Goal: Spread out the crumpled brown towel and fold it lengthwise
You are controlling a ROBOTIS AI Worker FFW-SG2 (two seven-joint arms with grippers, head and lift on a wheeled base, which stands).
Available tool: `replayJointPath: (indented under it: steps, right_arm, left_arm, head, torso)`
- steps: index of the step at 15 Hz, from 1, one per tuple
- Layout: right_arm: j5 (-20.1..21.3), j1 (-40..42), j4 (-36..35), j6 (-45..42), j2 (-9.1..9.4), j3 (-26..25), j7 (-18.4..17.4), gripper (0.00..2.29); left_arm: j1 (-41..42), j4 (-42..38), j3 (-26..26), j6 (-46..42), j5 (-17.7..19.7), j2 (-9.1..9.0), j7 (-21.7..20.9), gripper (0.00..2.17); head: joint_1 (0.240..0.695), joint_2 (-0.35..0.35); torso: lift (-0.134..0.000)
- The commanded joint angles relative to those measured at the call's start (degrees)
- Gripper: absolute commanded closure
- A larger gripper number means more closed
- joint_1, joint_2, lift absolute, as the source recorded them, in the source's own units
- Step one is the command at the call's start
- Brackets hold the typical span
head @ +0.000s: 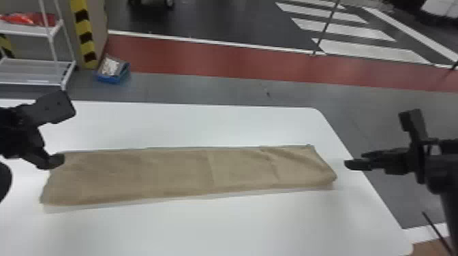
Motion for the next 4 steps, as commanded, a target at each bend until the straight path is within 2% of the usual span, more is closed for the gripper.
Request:
replayJointPath:
  steps: [1, 4]
  right_arm:
    - [0.0, -0.1, 0.0, 0.0, 0.0, 0.4, -0.5, 0.17]
    - [-0.1, -0.3, 0.0, 0.0, 0.09, 0.6, -0.6, 0.17]
  left_arm:
    - [0.1, -0.2, 0.2, 0.2, 0.0, 0.01, 0.0, 0.06]
    - [0.9, -0.8, 0.9, 0.2, 0.0, 0.01, 0.0, 0.06]
  head:
    - [0.695, -0.26]
    - [0.695, -0.257]
  torso:
    - [-0.12]
    - [-0.12]
